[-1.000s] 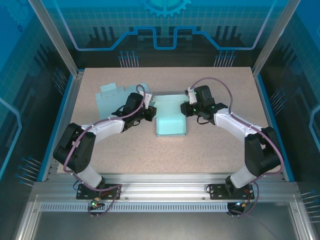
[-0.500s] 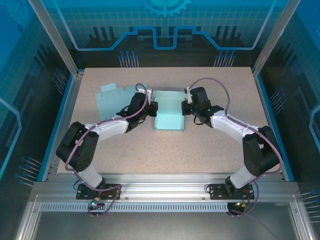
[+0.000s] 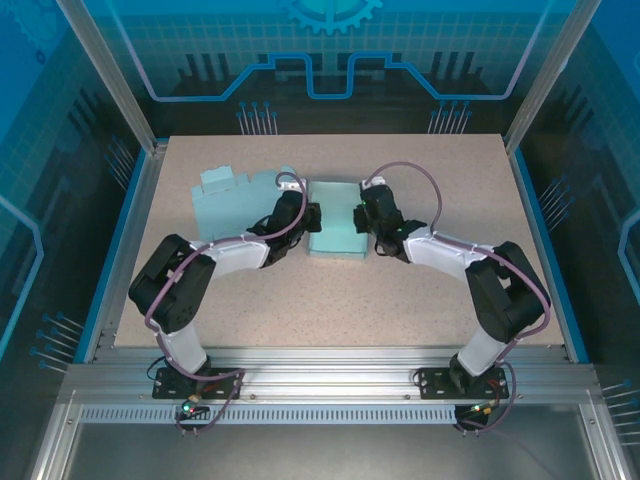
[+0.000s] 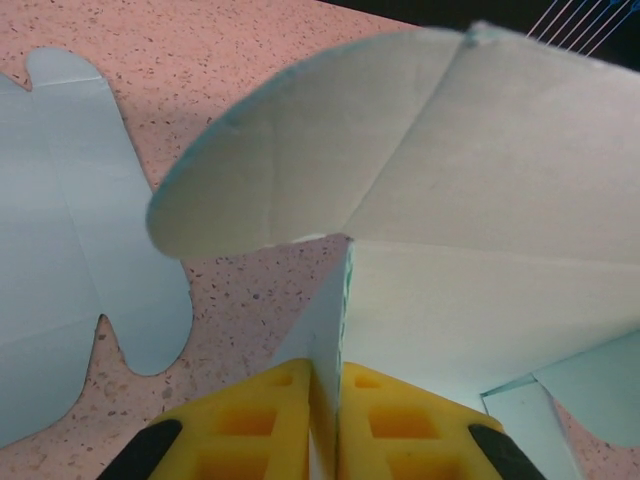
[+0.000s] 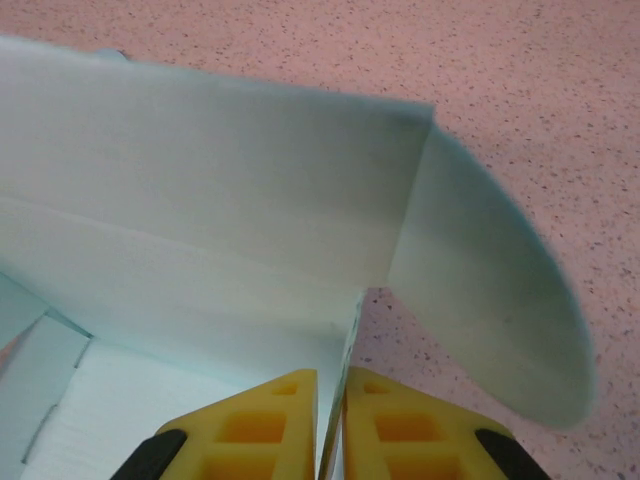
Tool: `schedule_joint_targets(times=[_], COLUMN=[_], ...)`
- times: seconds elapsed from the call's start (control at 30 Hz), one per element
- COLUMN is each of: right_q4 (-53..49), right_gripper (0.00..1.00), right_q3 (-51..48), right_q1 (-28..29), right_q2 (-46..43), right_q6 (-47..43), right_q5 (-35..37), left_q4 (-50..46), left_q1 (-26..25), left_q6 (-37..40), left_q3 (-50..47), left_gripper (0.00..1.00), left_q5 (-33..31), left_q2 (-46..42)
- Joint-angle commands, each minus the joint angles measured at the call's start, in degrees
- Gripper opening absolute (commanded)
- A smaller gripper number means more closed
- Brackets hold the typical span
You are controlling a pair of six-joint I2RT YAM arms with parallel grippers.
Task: Fold the paper box
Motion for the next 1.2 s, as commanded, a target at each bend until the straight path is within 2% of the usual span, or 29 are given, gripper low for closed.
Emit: schedule_joint_targets(times=[0.0,0.57,0.63,0.97,1.17], right_q4=[5.4,8.3,7.9,8.3,7.0], right_gripper=[0.15,0.17,0.18,0.21,0.30], right_q3=[-1.9,-13.6,-14.6,-18.0,-19.1], right_q1=[4.9,10.4,10.7,10.9,11.4], right_q2=[-1.2,-6.4,-7.2,-7.9,-10.0], right_q6=[1.3,6.1,6.3,7.5,7.3], right_q5=[-2.3,3.9,4.6,5.5,6.0], left_q4=[7.9,13.1,13.6,18.4,17.3], left_q1=[-3.7,-5.6,-5.7,-5.9,-6.4], left_q6=[-3.3,-6.1,-6.3,-8.5,-9.6], left_q3=[-1.4,-13.3,-14.9,-23.4,-28.0], left_gripper=[0.15,0.15,0.17,0.49,0.62], left_q5=[5.2,3.9,3.6,3.2,2.1], left_q2=[0.1,-3.5,-4.4,-9.4,-14.6])
